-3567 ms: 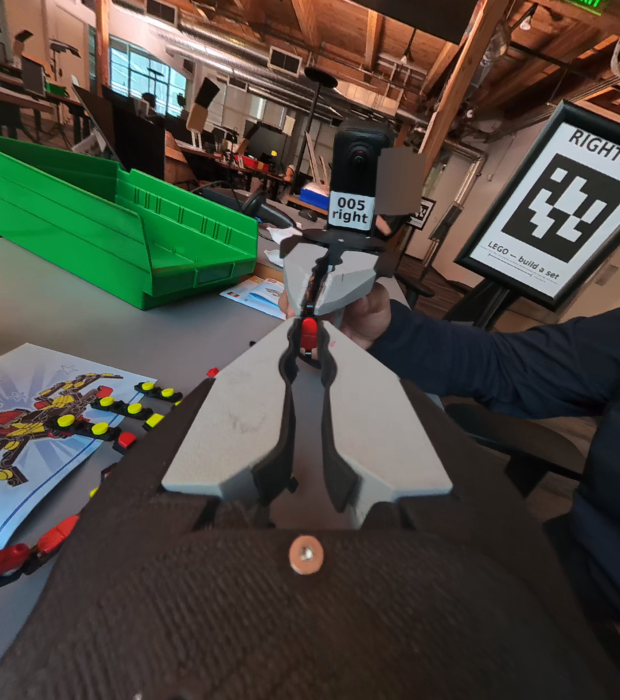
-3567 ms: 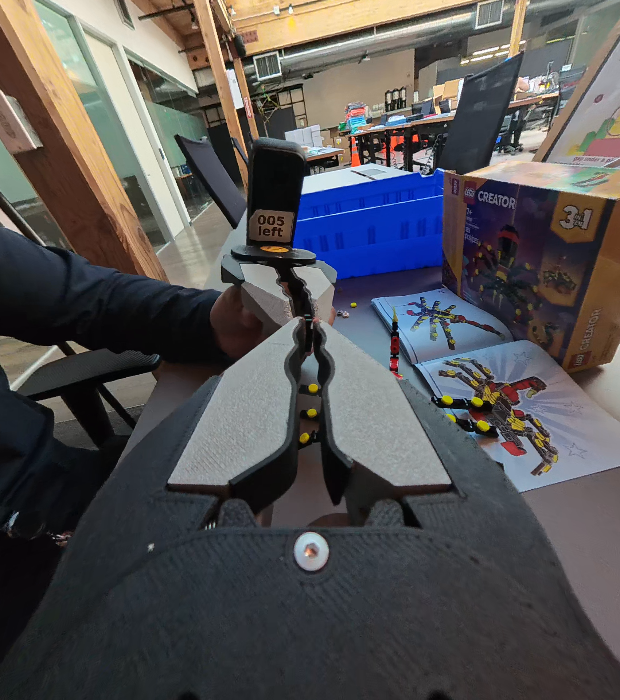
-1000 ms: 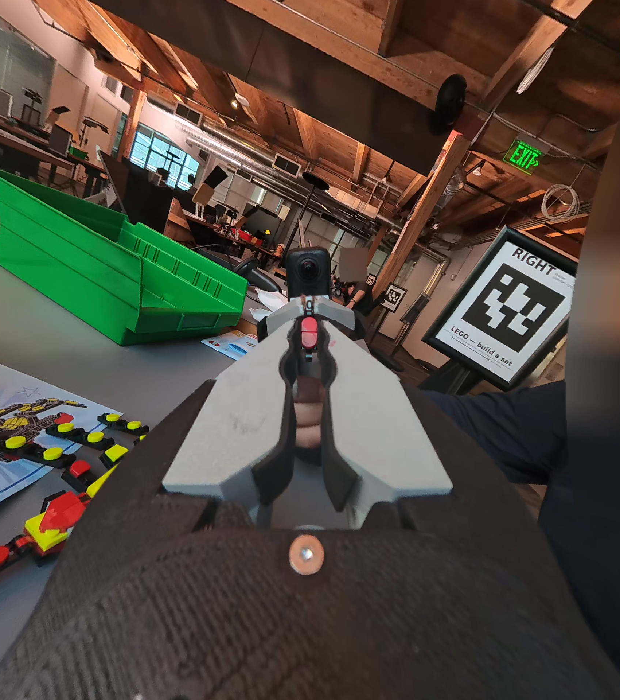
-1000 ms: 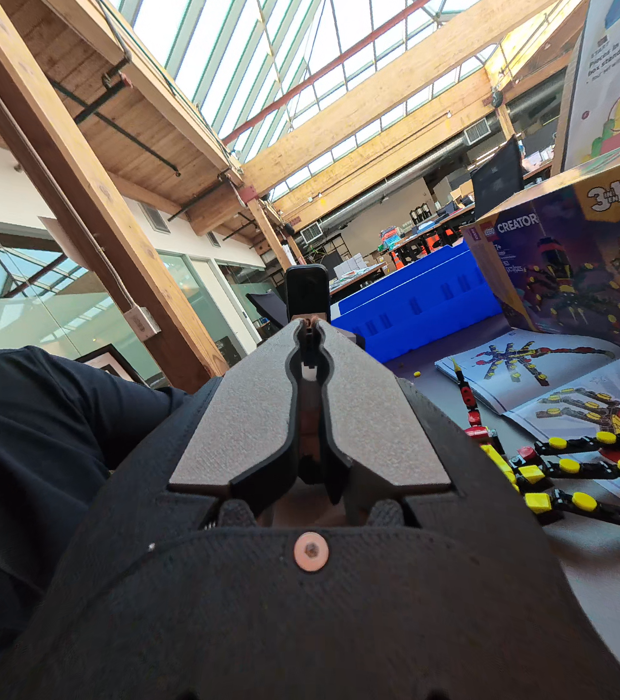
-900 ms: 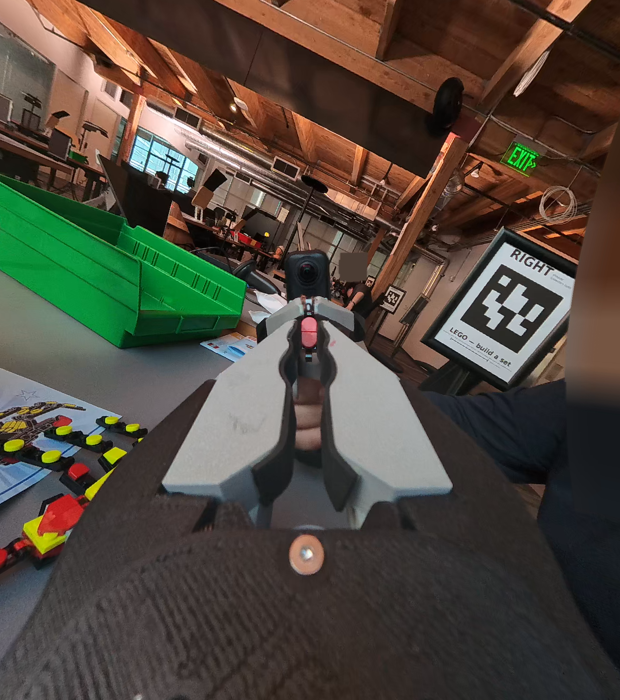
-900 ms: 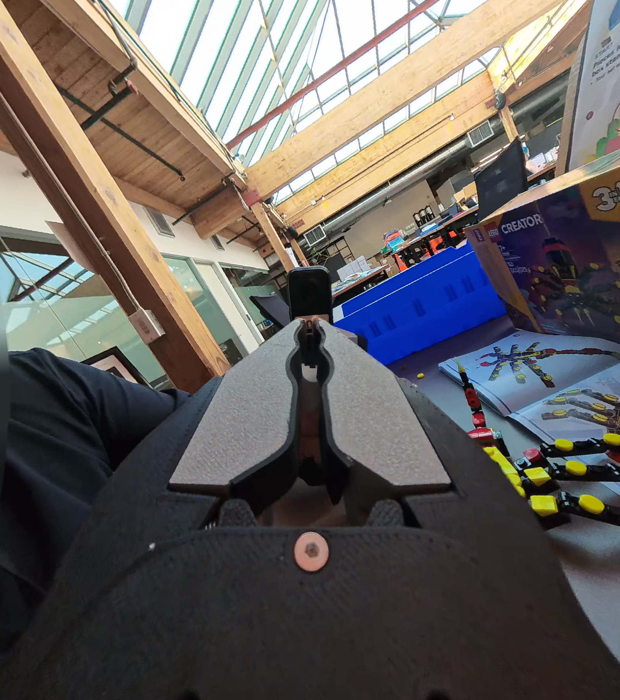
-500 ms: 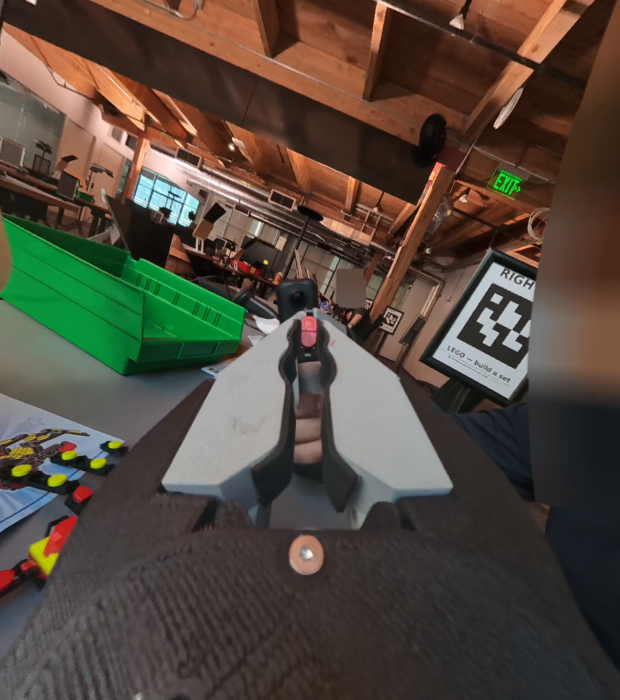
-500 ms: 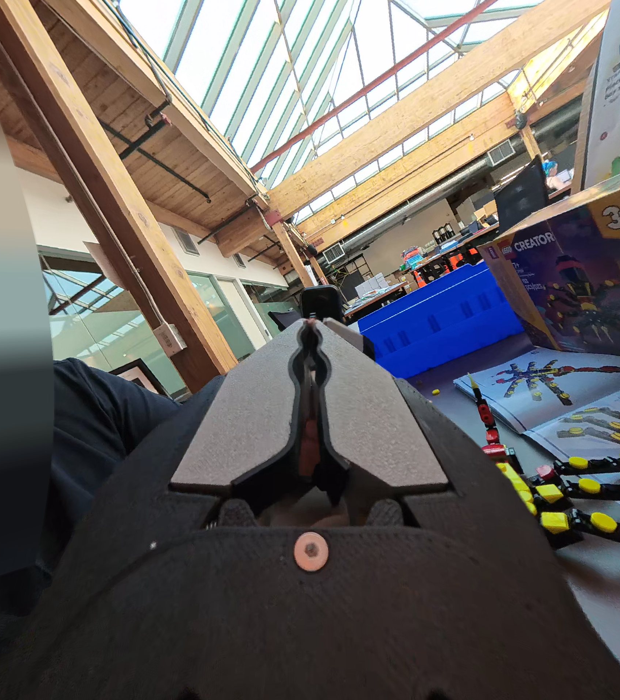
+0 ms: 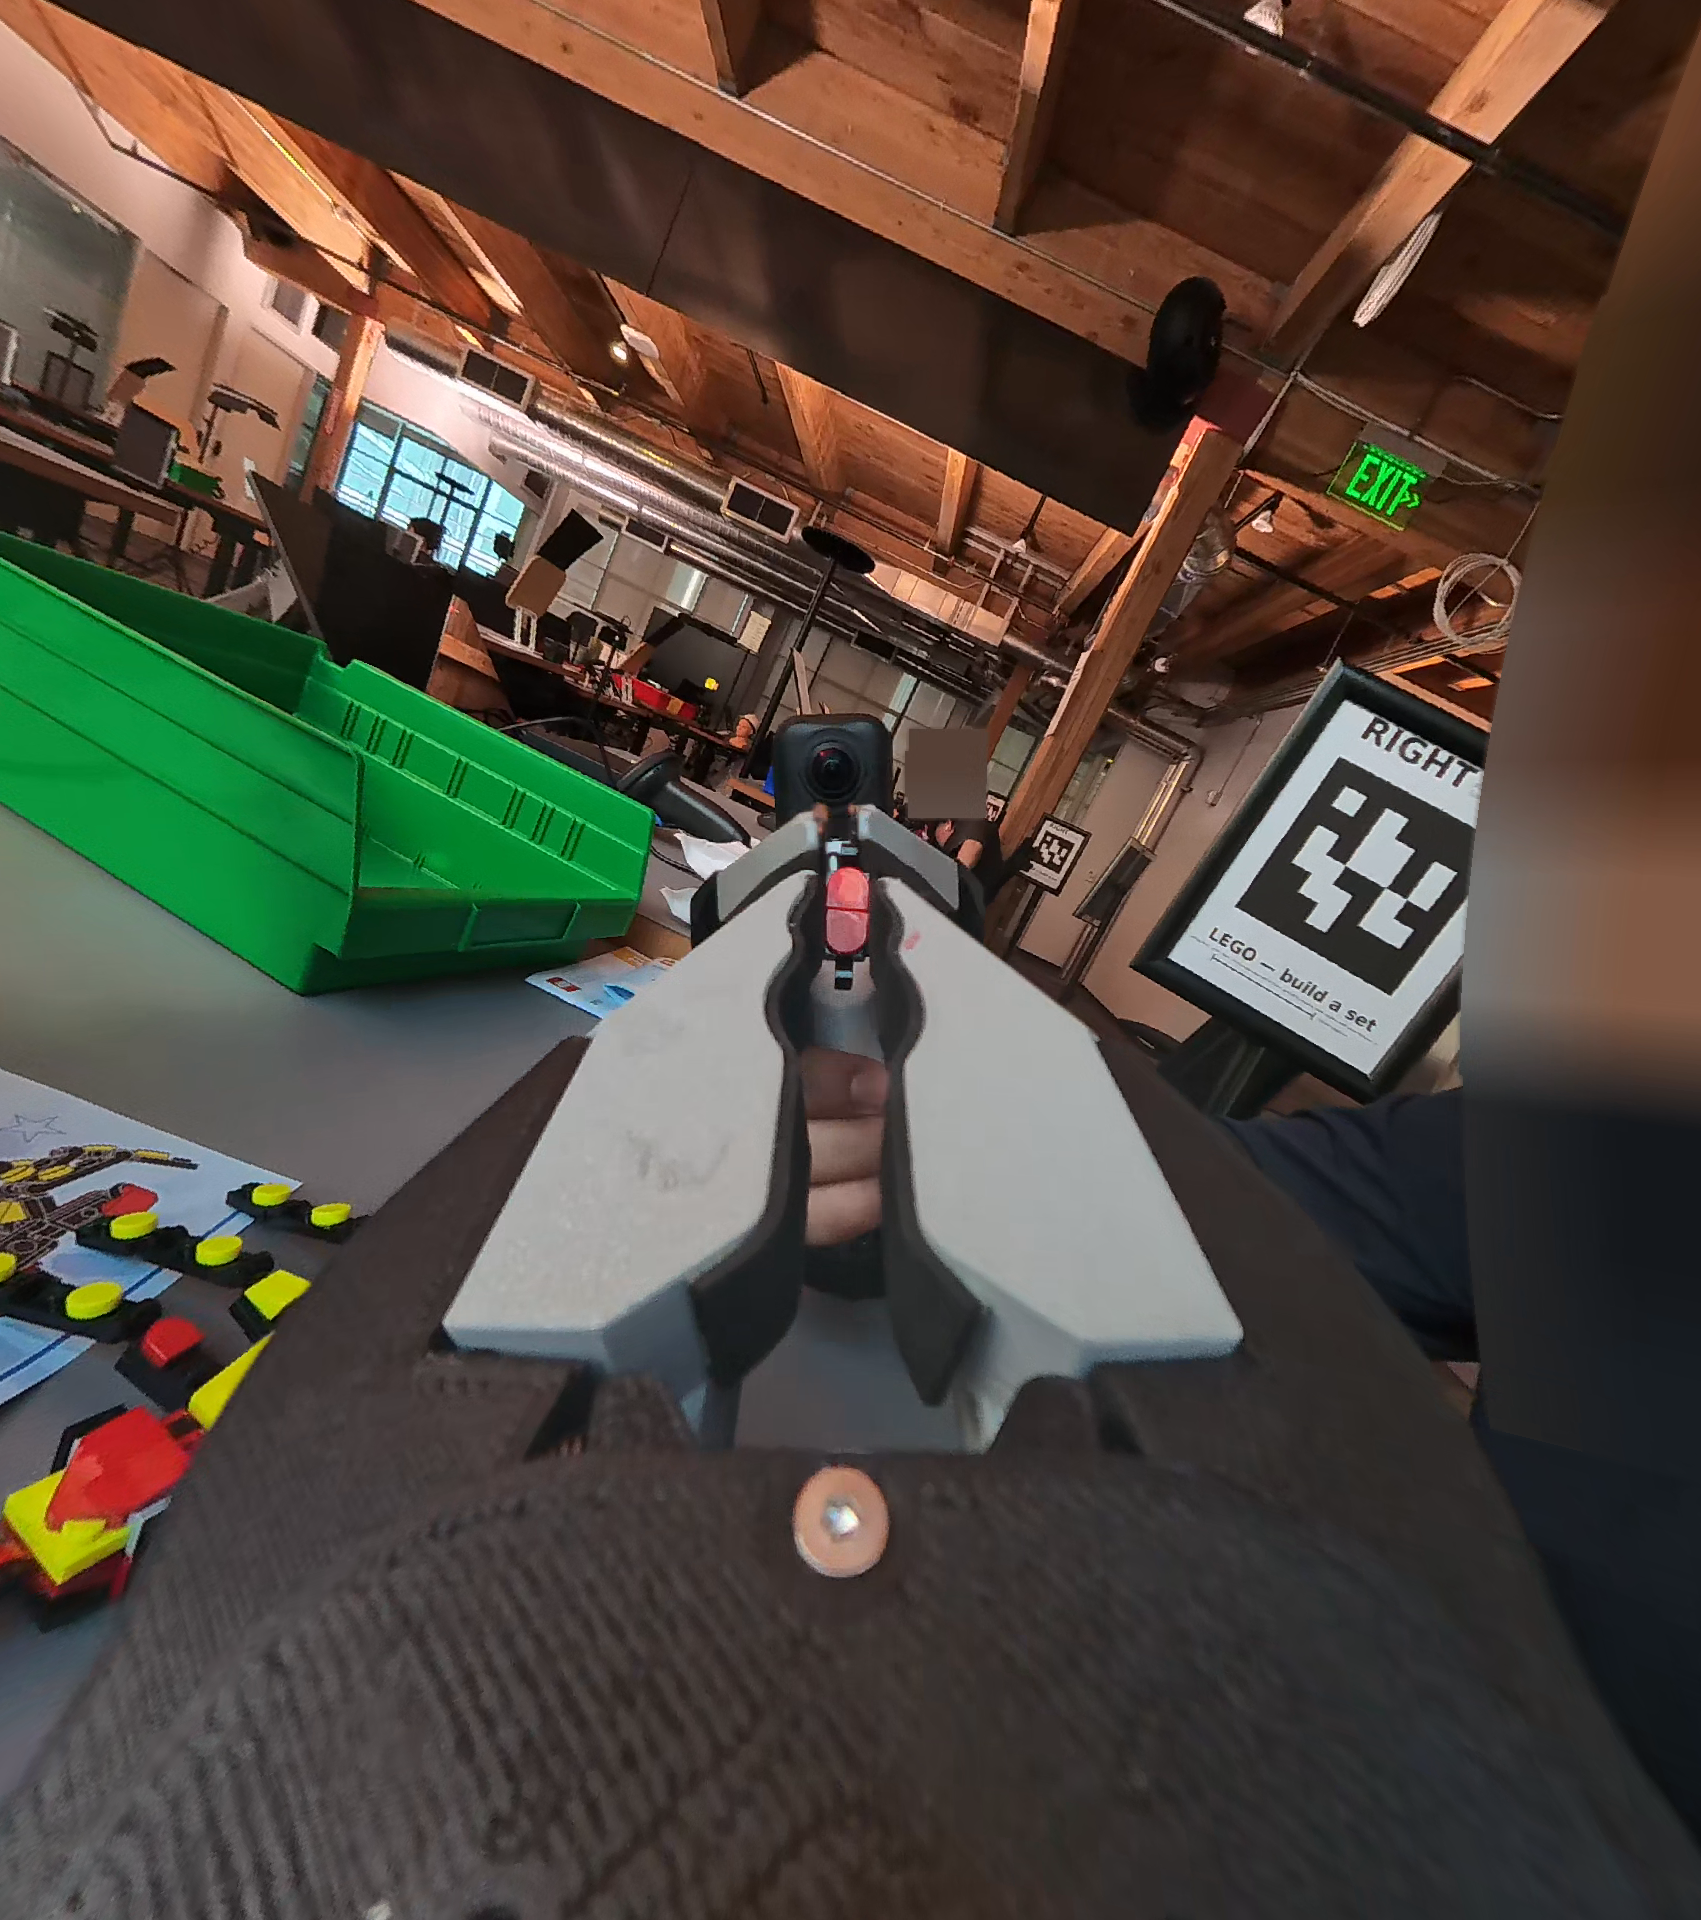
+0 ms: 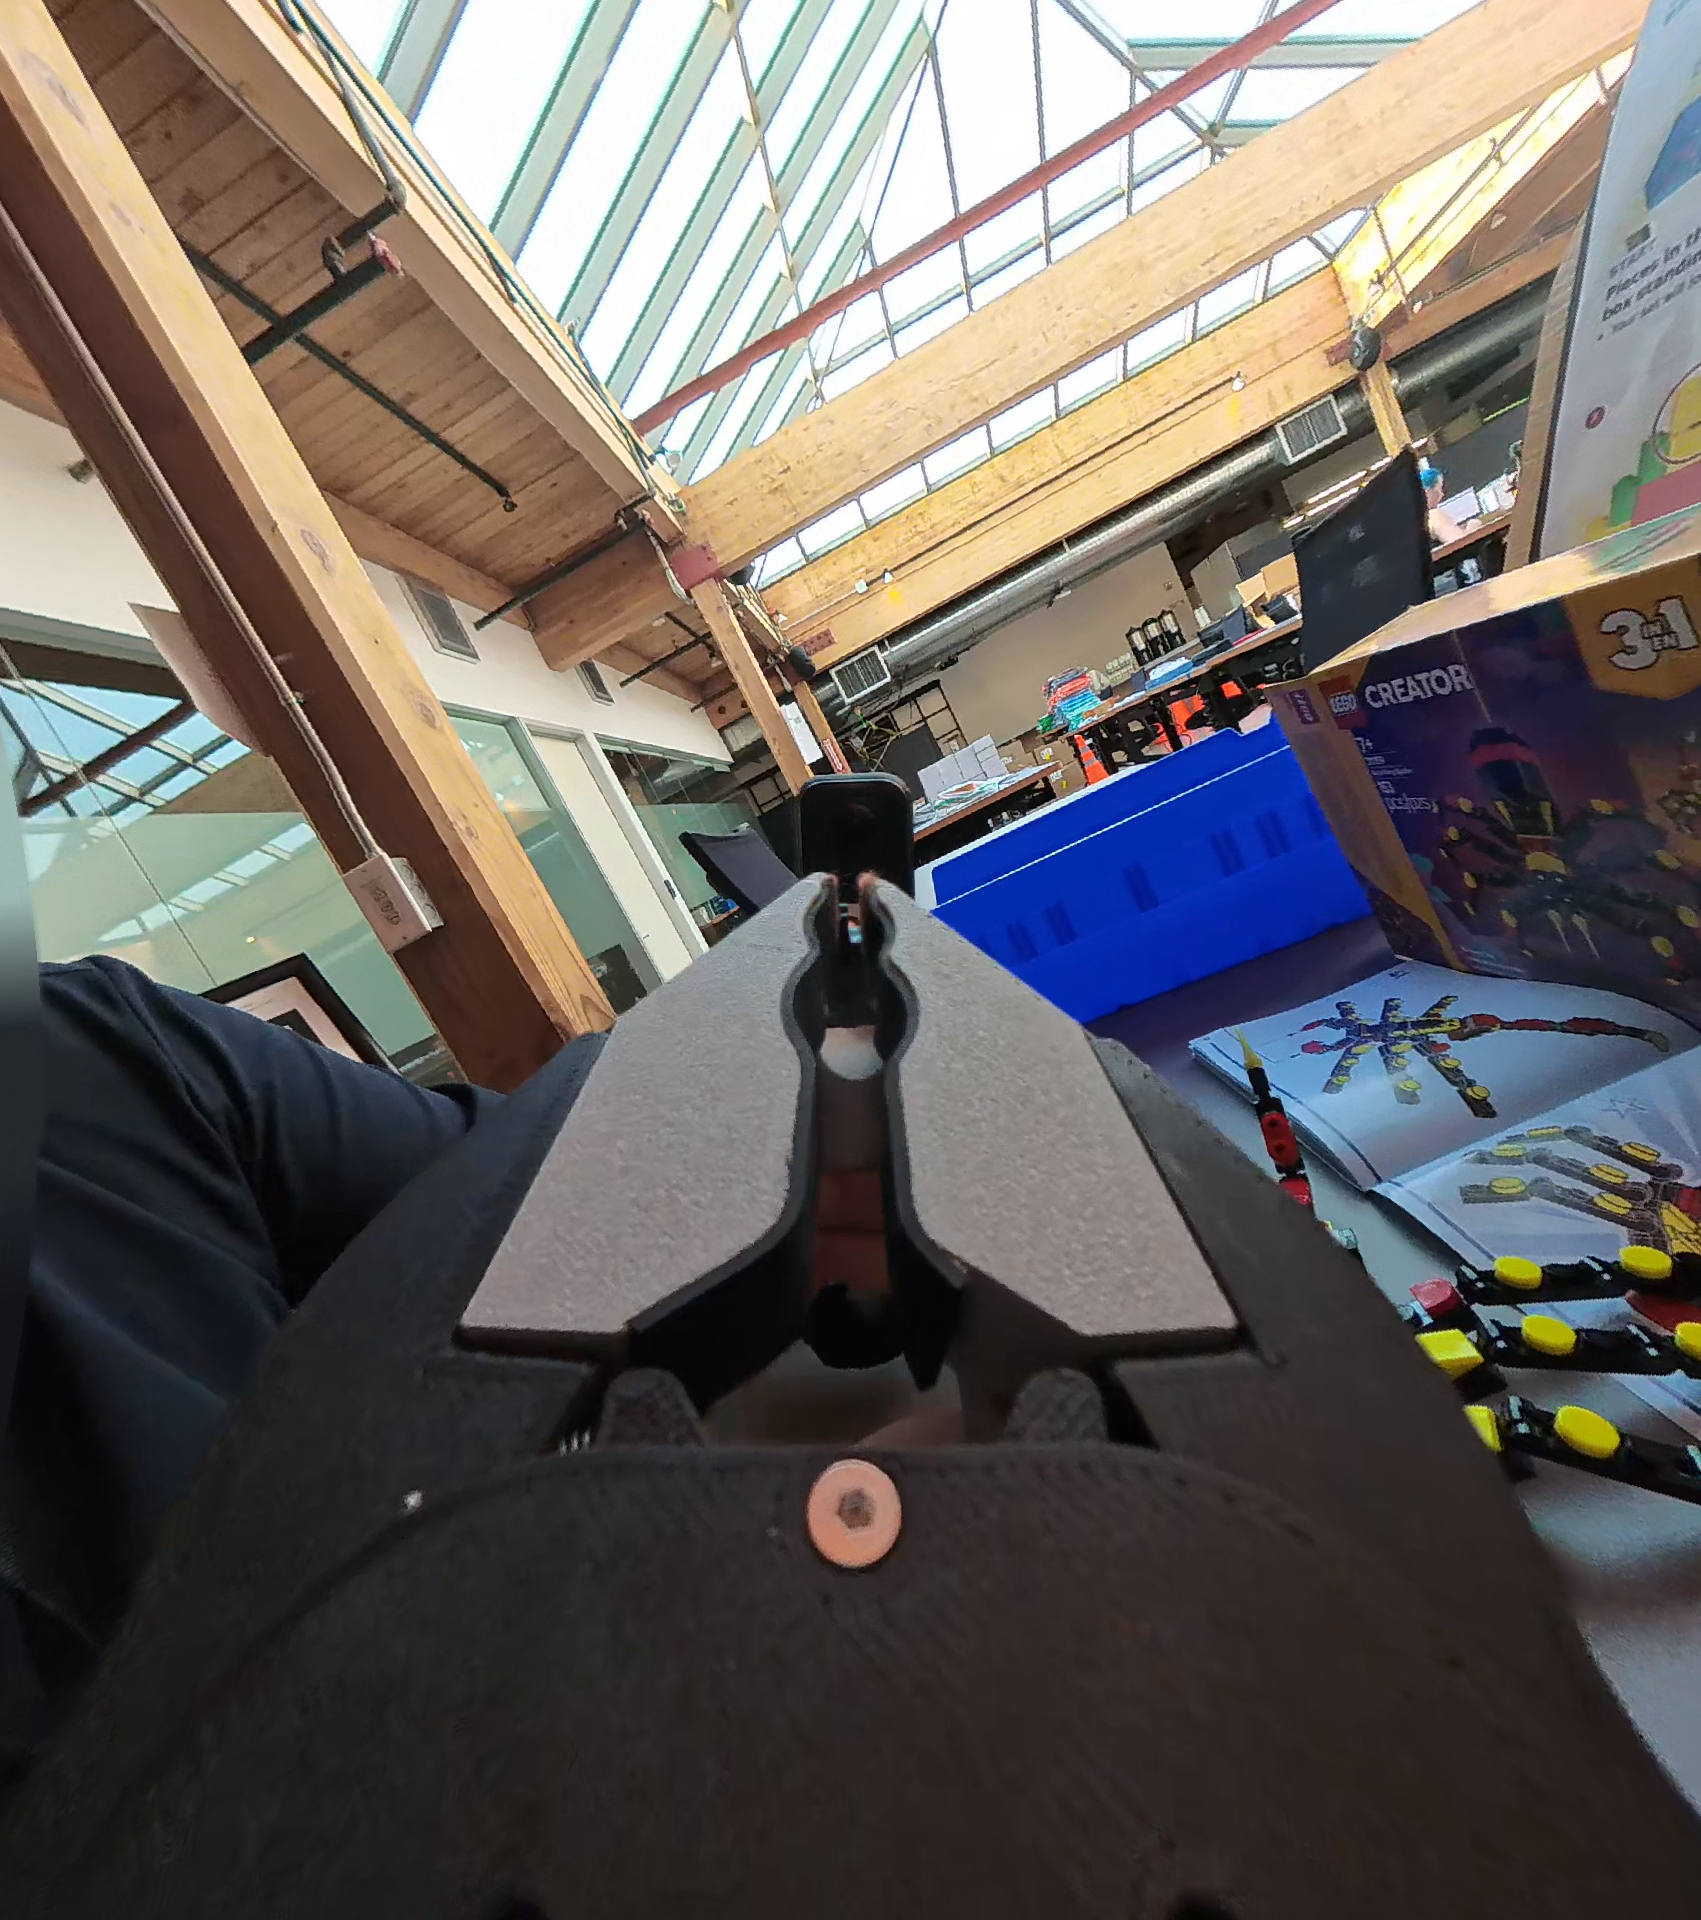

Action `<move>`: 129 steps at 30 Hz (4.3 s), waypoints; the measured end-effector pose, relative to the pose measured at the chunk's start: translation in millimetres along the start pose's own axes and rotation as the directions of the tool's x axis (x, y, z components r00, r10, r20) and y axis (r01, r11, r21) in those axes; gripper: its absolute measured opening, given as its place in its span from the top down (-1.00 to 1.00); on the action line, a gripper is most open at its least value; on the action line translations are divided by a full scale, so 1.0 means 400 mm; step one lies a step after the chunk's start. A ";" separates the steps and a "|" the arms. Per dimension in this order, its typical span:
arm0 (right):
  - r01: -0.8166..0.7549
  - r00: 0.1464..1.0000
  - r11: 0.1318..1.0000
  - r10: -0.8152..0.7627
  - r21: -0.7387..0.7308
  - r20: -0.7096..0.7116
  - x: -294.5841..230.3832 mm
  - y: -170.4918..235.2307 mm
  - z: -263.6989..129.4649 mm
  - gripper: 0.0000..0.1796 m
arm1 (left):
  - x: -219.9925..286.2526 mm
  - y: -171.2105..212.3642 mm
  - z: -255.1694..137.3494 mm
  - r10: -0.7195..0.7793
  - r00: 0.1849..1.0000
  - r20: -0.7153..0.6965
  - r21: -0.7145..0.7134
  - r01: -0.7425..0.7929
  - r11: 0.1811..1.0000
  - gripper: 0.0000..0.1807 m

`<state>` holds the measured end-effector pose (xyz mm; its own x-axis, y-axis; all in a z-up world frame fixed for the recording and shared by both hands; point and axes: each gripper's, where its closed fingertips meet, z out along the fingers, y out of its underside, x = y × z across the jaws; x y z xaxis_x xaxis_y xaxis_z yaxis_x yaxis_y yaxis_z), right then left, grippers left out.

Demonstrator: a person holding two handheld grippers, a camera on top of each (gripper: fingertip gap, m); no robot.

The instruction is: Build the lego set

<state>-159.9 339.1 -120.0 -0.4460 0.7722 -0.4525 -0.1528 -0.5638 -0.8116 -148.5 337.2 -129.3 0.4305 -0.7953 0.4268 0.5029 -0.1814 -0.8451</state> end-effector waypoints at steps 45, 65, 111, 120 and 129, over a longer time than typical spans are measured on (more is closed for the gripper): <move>-0.021 1.000 1.000 0.021 0.006 -0.009 0.003 0.010 0.004 1.00 | -0.011 -0.017 -0.008 -0.099 0.995 -0.006 0.044 0.099 0.994 0.96; -0.034 0.999 0.999 0.034 -0.008 0.031 -0.004 0.006 -0.007 1.00 | -0.001 0.006 0.005 -0.204 0.976 -0.079 -0.032 0.203 0.979 0.95; 0.085 0.996 0.993 -0.087 -0.084 -0.023 -0.001 0.024 -0.001 1.00 | -0.004 0.016 -0.001 -0.035 0.999 0.008 -0.048 0.035 0.998 0.94; -0.017 1.000 1.000 0.017 0.015 0.018 -0.008 0.016 0.006 1.00 | 0.003 -0.002 -0.008 -0.128 0.992 -0.012 0.010 0.128 0.992 0.96; -0.040 0.999 0.999 0.040 0.012 0.002 -0.001 0.029 0.002 1.00 | 0.009 -0.047 -0.026 -0.100 0.995 -0.007 0.112 0.100 0.989 0.96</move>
<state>-162.2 331.8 -129.0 -0.4532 0.7485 -0.4842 -0.1452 -0.5979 -0.7883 -164.3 331.6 -115.1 0.3729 -0.7774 0.5066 0.6243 -0.1937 -0.7568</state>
